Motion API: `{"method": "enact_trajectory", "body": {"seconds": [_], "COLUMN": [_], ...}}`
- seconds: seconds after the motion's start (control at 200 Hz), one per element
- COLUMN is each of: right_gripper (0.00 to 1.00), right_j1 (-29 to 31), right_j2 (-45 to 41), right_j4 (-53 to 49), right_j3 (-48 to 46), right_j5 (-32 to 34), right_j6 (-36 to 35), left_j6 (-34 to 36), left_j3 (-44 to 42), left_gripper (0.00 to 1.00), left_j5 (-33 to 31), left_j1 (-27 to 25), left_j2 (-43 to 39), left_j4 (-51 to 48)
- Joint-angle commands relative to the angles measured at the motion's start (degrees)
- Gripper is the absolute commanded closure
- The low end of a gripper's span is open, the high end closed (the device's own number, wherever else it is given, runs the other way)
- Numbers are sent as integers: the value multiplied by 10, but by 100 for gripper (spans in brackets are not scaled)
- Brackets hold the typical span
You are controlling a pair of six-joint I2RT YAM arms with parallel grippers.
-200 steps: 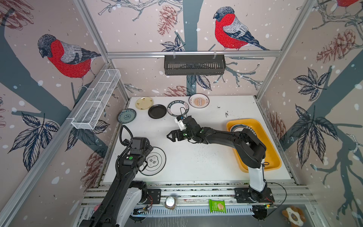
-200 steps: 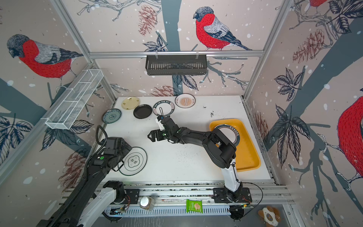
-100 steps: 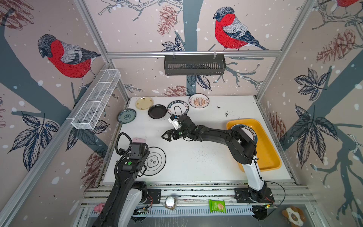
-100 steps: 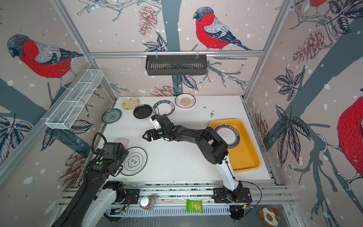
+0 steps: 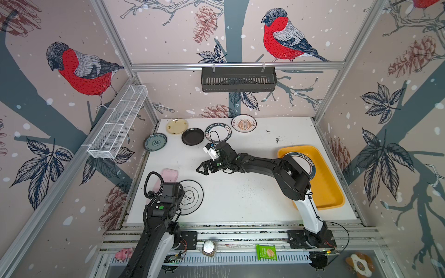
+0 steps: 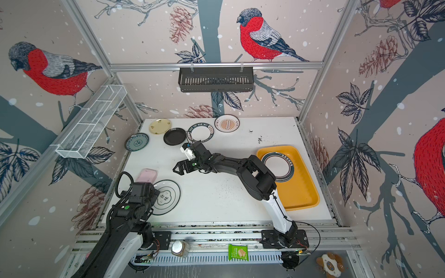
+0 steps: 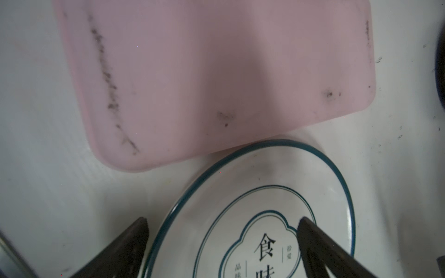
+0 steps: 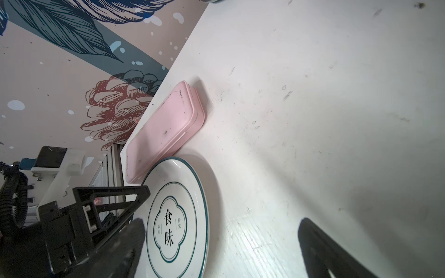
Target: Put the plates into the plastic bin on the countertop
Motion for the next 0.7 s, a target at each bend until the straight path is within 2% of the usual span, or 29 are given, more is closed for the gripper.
{"method": "enact_trajectory", "body": {"seconds": [0.0,0.31,0.515,0.695], "right_gripper": [1,8,14,25], "right_j1": [1,0,-9,-25], "right_j2": [10,22,22,28], "right_j4": [-32,-66,-55,-52], "right_j3": [13,11,-4,-18], "right_j5": [2,4,-8,-37], "right_j6": [-15,-17,8,29], "left_j6": [-13,24,51,73], "left_j3": [-11,-50,-47,-52], "left_gripper": [4,3,3,4], "left_j5": [25,99,116,157], "left_j1": [1,1,1,1], "left_j2": [-6,10,29,60], "left_j4": [36,188,245,307]}}
